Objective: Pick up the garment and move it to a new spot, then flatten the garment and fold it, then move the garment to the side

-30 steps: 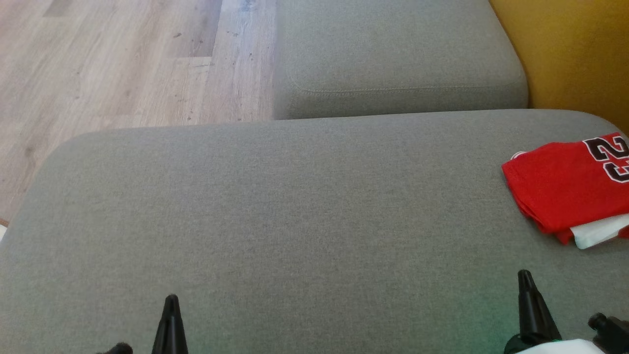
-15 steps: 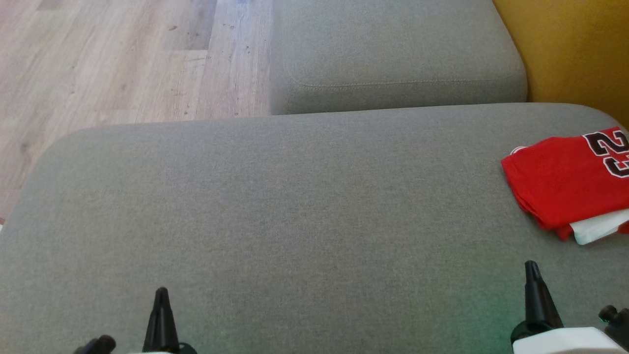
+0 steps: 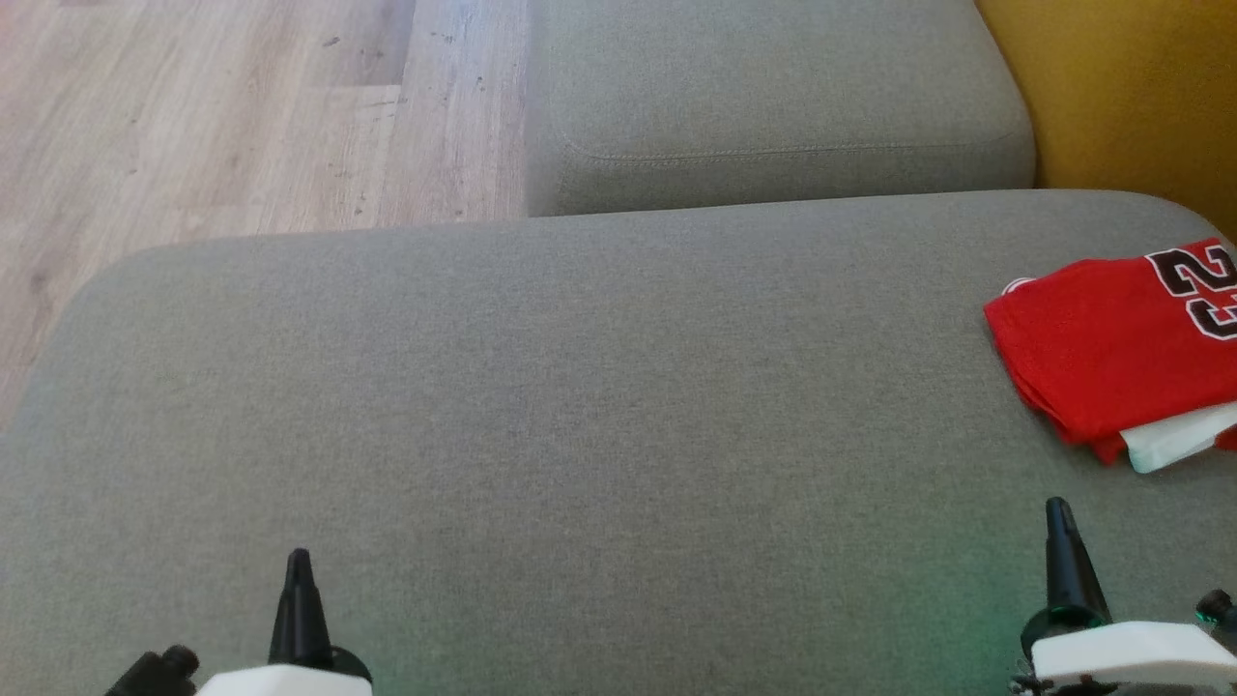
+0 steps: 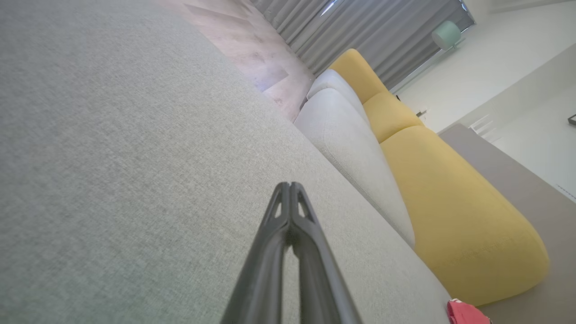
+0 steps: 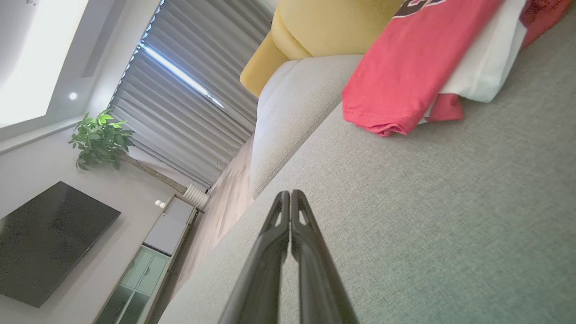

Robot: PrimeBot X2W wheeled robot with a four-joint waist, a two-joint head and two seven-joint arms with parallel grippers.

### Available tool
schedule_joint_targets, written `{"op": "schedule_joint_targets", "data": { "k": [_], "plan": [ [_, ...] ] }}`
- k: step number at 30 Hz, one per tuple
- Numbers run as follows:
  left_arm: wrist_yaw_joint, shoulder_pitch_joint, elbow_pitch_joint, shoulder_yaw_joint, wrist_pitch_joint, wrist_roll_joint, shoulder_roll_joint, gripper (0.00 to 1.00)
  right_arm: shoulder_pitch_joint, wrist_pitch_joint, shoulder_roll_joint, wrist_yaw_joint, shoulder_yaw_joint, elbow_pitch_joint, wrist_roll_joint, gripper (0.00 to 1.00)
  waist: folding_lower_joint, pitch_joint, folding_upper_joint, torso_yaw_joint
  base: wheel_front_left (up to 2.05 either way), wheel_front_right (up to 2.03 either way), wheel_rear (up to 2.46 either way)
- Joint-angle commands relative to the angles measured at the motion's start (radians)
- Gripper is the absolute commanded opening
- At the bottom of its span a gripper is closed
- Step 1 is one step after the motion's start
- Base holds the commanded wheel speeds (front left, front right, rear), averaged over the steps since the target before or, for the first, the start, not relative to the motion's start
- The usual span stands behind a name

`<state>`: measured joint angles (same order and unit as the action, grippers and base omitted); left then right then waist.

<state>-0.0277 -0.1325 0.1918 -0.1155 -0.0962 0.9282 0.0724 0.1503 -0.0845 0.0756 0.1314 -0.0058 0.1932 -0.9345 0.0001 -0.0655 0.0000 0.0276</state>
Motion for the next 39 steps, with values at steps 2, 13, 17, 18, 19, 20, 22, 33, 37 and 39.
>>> {"op": "schedule_joint_targets", "data": {
  "k": [2, 13, 17, 18, 19, 20, 22, 33, 37, 39],
  "plan": [
    [-0.012, 0.062, -0.024, 0.037, 0.010, 0.046, 0.012, 0.00, -0.066, 0.009, 0.009, 0.000, 0.001, -0.025, -0.048, 0.00, -0.0001, 0.003, 0.0000, -0.001, 0.00, 0.00, 0.00],
    [-0.028, 0.093, -0.011, 0.062, 0.038, 0.166, 0.012, 0.00, -0.099, 0.038, 0.007, 0.000, -0.012, -0.012, -0.165, 0.00, -0.0001, 0.015, 0.0000, -0.006, 0.00, 0.00, 0.00],
    [-0.035, 0.106, -0.006, 0.073, 0.050, 0.214, 0.012, 0.00, -0.113, 0.049, 0.006, 0.000, -0.017, -0.006, -0.211, 0.00, -0.0001, 0.020, 0.0000, -0.008, 0.00, 0.00, 0.00],
    [-0.036, 0.109, -0.004, 0.075, 0.053, 0.226, 0.012, 0.00, -0.116, 0.052, 0.006, 0.000, -0.019, -0.005, -0.223, 0.00, -0.0001, 0.021, 0.0000, -0.008, 0.00, 0.00, 0.00],
    [-0.038, 0.112, -0.003, 0.078, 0.056, 0.238, 0.012, 0.00, -0.120, 0.055, 0.006, -0.001, -0.020, -0.004, -0.234, 0.00, -0.0001, 0.022, 0.0000, -0.009, 0.00, 0.00, 0.00],
    [-0.040, 0.115, -0.002, 0.080, 0.059, 0.250, 0.012, 0.00, -0.123, 0.058, 0.006, -0.001, -0.022, -0.002, -0.246, 0.00, -0.0001, 0.023, 0.0000, -0.009, 0.00, 0.00, 0.00],
    [-0.043, 0.121, 0.001, 0.086, 0.065, 0.274, 0.012, 0.00, -0.130, 0.064, 0.005, -0.001, -0.024, 0.000, -0.269, 0.00, -0.0001, 0.025, 0.0000, -0.010, 0.00, 0.00, 0.00],
    [-0.062, 0.158, 0.017, 0.118, 0.100, 0.417, 0.011, 0.00, -0.170, 0.099, 0.003, -0.001, -0.041, 0.016, -0.408, 0.00, -0.0001, 0.039, 0.0000, -0.016, 0.00, 0.00, 0.00],
    [-0.069, 0.171, 0.023, 0.129, 0.112, 0.464, 0.011, 0.00, -0.184, 0.111, 0.002, -0.001, -0.047, 0.022, -0.454, 0.00, -0.0001, 0.044, 0.0000, -0.018, 0.00, 0.00, 0.00],
    [-0.072, 0.177, 0.025, 0.134, 0.118, 0.488, 0.010, 0.00, -0.190, 0.117, 0.001, -0.001, -0.050, 0.024, -0.477, 0.00, -0.0001, 0.046, 0.0000, -0.019, 0.00, 0.00, 0.00]
  ]
}}
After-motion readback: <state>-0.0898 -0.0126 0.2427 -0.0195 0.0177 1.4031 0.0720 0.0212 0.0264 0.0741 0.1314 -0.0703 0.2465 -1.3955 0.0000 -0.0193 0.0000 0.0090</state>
